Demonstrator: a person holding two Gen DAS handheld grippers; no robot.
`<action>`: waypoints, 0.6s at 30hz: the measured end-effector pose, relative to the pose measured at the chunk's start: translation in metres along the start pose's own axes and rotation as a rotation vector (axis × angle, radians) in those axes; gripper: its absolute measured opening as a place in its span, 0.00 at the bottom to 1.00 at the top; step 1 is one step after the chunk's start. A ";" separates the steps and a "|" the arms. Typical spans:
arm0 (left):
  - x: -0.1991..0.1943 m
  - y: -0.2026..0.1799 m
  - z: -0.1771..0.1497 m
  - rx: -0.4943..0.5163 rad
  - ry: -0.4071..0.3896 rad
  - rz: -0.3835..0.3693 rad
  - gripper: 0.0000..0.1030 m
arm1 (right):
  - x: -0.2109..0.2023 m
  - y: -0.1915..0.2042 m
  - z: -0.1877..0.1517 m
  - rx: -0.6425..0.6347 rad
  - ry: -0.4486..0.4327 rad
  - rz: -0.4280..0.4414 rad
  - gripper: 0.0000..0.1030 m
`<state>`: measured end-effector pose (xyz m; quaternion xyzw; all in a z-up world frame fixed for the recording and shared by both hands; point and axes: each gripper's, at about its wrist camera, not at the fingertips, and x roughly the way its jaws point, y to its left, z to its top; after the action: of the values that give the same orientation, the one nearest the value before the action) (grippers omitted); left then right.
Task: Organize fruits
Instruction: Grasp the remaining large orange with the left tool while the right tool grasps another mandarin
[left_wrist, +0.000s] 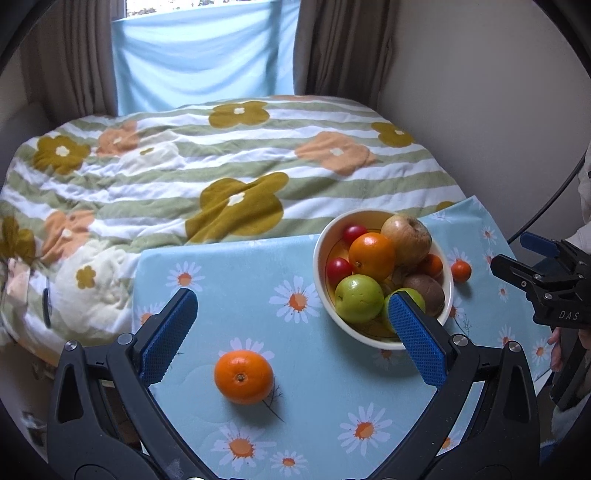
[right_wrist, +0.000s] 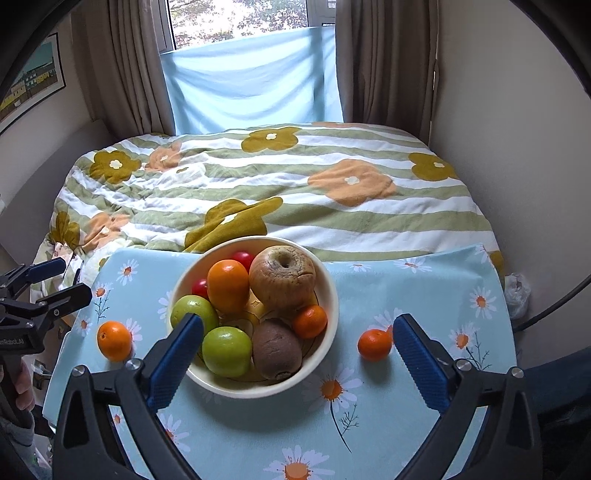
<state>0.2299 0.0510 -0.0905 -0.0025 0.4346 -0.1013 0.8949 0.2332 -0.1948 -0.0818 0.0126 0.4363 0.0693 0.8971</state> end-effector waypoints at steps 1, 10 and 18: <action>-0.004 0.001 -0.001 -0.006 -0.005 0.001 1.00 | -0.006 0.000 0.000 -0.003 -0.006 -0.008 0.99; -0.036 -0.001 -0.028 -0.102 -0.037 0.084 1.00 | -0.034 -0.012 -0.005 -0.056 -0.019 0.012 0.99; -0.037 -0.010 -0.065 -0.192 -0.022 0.189 1.00 | -0.026 -0.032 -0.019 -0.122 -0.006 0.061 0.99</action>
<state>0.1548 0.0534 -0.1011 -0.0481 0.4309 0.0256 0.9008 0.2060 -0.2304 -0.0755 -0.0285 0.4282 0.1230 0.8948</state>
